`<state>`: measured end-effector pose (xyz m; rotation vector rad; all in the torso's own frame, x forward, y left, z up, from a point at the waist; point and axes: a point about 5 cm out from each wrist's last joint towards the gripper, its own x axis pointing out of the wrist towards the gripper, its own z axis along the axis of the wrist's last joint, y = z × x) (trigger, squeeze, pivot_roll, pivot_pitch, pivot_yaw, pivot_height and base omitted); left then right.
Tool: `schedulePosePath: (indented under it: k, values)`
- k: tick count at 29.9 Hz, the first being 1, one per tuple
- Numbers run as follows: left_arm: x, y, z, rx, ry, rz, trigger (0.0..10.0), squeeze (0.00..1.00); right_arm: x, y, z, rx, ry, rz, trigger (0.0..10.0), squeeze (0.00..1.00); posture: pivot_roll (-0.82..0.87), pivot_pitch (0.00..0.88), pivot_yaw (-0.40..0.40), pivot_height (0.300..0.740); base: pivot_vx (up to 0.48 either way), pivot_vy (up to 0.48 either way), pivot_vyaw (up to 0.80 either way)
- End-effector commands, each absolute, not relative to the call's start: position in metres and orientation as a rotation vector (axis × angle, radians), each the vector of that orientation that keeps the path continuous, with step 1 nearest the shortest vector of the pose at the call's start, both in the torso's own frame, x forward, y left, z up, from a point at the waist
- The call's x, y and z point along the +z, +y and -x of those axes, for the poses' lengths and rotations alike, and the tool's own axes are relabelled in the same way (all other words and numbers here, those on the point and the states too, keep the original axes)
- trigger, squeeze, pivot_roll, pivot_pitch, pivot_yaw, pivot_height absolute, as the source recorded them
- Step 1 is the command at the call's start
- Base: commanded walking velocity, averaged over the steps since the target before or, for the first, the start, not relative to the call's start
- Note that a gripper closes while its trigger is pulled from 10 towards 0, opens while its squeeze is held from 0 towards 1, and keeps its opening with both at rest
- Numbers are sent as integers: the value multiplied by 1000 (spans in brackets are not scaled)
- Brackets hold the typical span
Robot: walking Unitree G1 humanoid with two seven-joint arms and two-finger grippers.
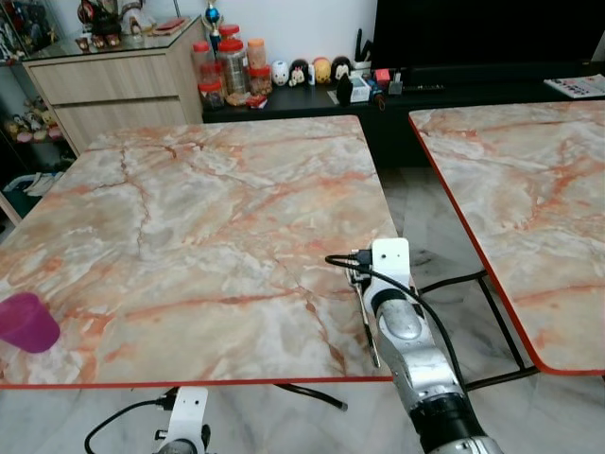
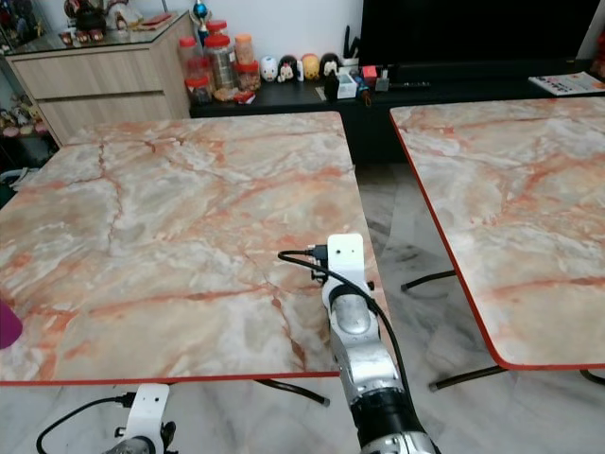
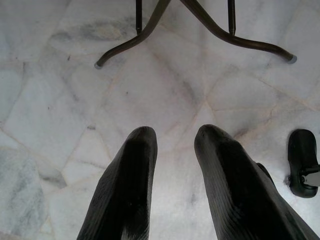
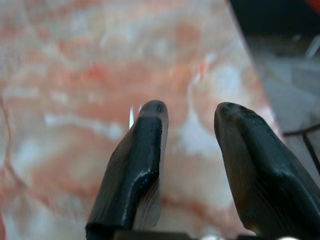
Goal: Setting the table
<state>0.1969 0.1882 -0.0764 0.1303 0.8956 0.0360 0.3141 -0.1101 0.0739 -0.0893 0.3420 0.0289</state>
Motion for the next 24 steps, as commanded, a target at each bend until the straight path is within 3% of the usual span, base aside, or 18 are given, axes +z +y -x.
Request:
schedulePosePath:
  k: [1,24]
  values:
    - [-77,194,-195,39,907,-141,10000,0,80,-101,-310,98,348,103,10000,0,-161,0,70,740,0,0,0]
    - [-79,196,-190,34,915,-150,10000,0,96,-97,-282,171,434,123,10000,0,-170,0,71,740,0,0,0]
